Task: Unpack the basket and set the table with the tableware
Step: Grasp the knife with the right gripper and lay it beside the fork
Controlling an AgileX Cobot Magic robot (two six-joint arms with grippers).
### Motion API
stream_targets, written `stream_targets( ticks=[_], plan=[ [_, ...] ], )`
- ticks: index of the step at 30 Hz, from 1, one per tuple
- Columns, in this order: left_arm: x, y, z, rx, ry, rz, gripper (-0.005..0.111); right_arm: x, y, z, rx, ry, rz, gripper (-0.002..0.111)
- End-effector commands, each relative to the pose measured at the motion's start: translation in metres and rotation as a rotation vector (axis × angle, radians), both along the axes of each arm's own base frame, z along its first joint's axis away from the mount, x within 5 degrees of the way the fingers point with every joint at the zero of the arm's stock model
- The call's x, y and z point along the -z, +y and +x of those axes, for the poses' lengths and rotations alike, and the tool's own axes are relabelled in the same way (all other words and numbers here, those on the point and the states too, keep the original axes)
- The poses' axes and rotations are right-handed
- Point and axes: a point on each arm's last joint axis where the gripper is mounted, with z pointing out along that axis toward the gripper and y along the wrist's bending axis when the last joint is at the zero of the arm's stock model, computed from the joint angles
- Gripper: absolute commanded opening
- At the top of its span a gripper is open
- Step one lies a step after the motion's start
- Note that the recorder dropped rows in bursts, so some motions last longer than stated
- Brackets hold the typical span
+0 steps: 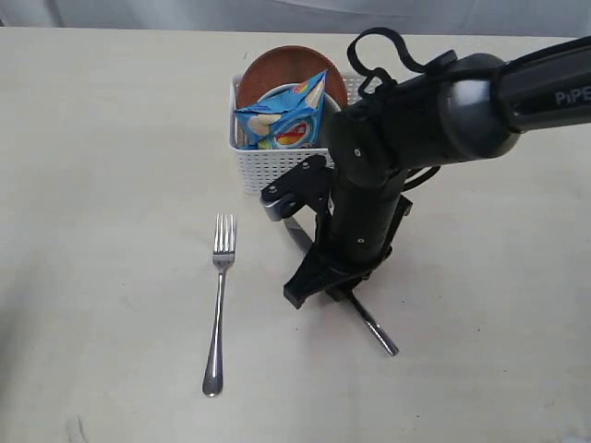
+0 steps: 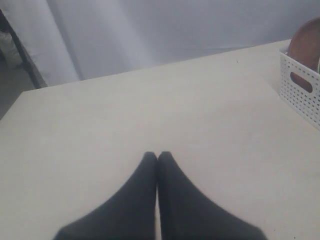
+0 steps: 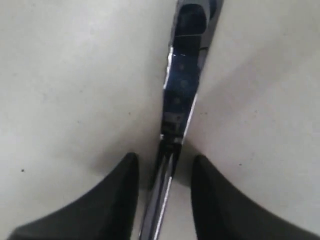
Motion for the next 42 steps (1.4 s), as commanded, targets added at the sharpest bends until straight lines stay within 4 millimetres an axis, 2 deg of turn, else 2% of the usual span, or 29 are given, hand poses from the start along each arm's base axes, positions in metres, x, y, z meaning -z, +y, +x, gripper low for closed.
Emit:
stream_targets(
  ticks=[1,4,11,15,19,25,30,36,42],
  plan=[
    [0.000,0.000,0.000,0.007,-0.011,-0.004,0.000,0.014,0.000,0.001,-0.010,0.009,-0.007,0.000],
    [0.000,0.000,0.000,0.007,-0.011,-0.004,0.000,0.013,-0.001,-0.001,-0.004,0.033,-0.022,0.000],
    [0.000,0.000,0.000,0.007,-0.011,-0.004,0.000,-0.028,0.002,-0.007,0.092,0.013,0.093,0.000],
    [0.000,0.000,0.000,0.007,-0.011,-0.004,0.000,-0.051,0.009,-0.018,0.095,-0.002,0.172,0.000],
    [0.000,0.000,0.000,0.007,-0.011,-0.004,0.000,-0.062,0.021,-0.033,0.129,0.031,0.240,0.000],
    [0.000,0.000,0.000,0.007,-0.011,-0.004,0.000,-0.064,0.046,-0.048,0.270,0.116,0.397,0.000],
    [0.000,0.000,0.000,0.007,-0.011,-0.004,0.000,-0.064,0.070,-0.048,0.446,0.137,0.575,0.000],
    [0.000,0.000,0.000,0.007,-0.011,-0.004,0.000,-0.043,0.092,-0.055,0.557,0.126,0.625,0.000],
    [0.000,0.000,0.000,0.007,-0.011,-0.004,0.000,-0.019,0.096,-0.052,0.664,0.165,0.597,0.000]
  ],
)
